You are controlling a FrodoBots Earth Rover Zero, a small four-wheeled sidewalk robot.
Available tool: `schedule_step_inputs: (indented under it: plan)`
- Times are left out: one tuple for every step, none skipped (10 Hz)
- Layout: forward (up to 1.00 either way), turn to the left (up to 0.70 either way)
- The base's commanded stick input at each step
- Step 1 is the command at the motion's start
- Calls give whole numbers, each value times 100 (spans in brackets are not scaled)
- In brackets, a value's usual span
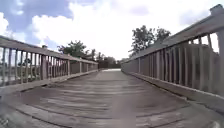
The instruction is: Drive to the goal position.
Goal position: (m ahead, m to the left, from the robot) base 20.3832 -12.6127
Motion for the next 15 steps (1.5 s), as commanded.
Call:
schedule_step_inputs:
  plan:
    - [100, 0]
    - [100, 0]
    - [100, 0]
    - [100, 0]
    - [100, 0]
    - [100, 0]
    - [100, 0]
    - [100, 0]
    - [100, 0]
    - [100, 0]
    - [100, 0]
    - [100, 0]
    - [100, 0]
    - [100, 0]
    - [100, 0]
